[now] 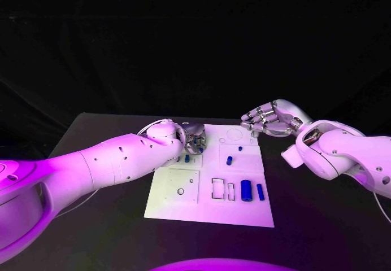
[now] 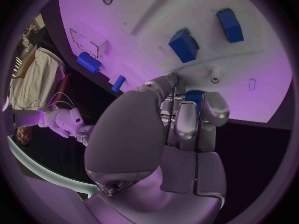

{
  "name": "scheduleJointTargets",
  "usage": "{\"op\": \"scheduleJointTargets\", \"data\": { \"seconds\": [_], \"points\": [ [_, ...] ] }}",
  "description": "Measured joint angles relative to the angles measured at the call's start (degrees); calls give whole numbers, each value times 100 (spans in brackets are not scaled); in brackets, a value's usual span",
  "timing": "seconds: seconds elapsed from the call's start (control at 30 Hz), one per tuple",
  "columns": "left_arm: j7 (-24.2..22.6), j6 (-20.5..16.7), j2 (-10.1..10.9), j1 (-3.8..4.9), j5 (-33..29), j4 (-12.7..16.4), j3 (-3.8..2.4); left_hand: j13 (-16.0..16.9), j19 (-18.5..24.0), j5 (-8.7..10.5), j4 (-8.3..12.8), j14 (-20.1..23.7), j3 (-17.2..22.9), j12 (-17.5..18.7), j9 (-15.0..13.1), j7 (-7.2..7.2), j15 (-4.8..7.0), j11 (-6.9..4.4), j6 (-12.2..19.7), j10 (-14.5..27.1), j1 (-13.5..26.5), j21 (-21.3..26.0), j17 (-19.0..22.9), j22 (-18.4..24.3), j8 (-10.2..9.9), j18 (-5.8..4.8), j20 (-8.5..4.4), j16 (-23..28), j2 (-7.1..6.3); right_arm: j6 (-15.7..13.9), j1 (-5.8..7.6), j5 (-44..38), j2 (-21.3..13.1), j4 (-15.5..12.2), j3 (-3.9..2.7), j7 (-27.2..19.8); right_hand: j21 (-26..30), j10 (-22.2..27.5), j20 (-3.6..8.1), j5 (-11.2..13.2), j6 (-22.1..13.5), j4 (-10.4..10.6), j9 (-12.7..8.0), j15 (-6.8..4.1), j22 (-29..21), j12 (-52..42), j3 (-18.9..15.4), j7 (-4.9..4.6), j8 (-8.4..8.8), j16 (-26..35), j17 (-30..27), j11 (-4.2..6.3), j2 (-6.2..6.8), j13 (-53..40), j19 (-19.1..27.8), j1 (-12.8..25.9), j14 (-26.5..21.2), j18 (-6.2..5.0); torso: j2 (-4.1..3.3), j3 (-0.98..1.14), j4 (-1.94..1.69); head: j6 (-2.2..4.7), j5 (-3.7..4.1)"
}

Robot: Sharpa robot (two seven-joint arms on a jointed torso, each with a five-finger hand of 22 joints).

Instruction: Assemble the parts on the task board

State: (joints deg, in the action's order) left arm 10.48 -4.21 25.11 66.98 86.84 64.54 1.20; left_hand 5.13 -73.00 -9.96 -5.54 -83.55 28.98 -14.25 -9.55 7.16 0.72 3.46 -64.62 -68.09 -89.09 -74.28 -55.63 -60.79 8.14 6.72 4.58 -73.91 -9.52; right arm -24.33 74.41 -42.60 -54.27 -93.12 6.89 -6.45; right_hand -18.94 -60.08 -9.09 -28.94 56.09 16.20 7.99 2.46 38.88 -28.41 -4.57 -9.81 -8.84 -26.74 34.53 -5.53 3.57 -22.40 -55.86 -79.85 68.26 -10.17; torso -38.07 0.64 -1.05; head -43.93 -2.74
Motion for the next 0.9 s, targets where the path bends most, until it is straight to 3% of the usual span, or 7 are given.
{"op": "scheduleJointTargets", "data": {
  "seconds": [0.17,0.33,0.67,0.9],
  "points": [
    [-13,-79,32,-2,-22,57,-19,19,0,-1,40,0,52,61,9,11,0,-30,-11,-30,86,-28,58,-36,0,0,0,0,-82,1,0,0,1,0,1,-1,0,0,0,0,0,0,0,0,0,0,0,0,0,0,0,0,0,0,0,0,0,0,-1,-3,-1,3,9],
    [-26,-163,116,-2,-69,191,-37,33,0,-2,46,0,58,95,24,2,0,-12,-42,-52,137,-28,82,-46,-23,1,0,0,-72,1,-1,0,-1,2,1,-1,0,0,0,0,0,0,0,0,0,0,0,0,0,0,0,0,0,0,0,0,0,0,-1,-3,-3,7,13],
    [-14,-270,447,9,-210,549,-162,33,0,-3,46,0,58,120,19,3,0,-21,-42,-61,204,-52,104,-81,-23,1,0,0,-111,1,-2,0,-16,14,1,-2,0,0,0,0,0,0,0,0,-6,-29,0,0,0,0,0,0,0,7,0,0,0,0,6,3,-15,27,-2],
    [27,-272,672,21,-288,660,-191,33,0,-2,47,0,58,144,21,2,-1,-1,-82,-81,255,-50,124,-87,-43,0,1,0,-111,1,-1,0,-26,16,-1,-2,0,0,0,0,0,0,0,0,-6,-29,0,0,0,0,0,0,0,7,0,0,0,0,7,0,-12,21,-5]
  ]
}}
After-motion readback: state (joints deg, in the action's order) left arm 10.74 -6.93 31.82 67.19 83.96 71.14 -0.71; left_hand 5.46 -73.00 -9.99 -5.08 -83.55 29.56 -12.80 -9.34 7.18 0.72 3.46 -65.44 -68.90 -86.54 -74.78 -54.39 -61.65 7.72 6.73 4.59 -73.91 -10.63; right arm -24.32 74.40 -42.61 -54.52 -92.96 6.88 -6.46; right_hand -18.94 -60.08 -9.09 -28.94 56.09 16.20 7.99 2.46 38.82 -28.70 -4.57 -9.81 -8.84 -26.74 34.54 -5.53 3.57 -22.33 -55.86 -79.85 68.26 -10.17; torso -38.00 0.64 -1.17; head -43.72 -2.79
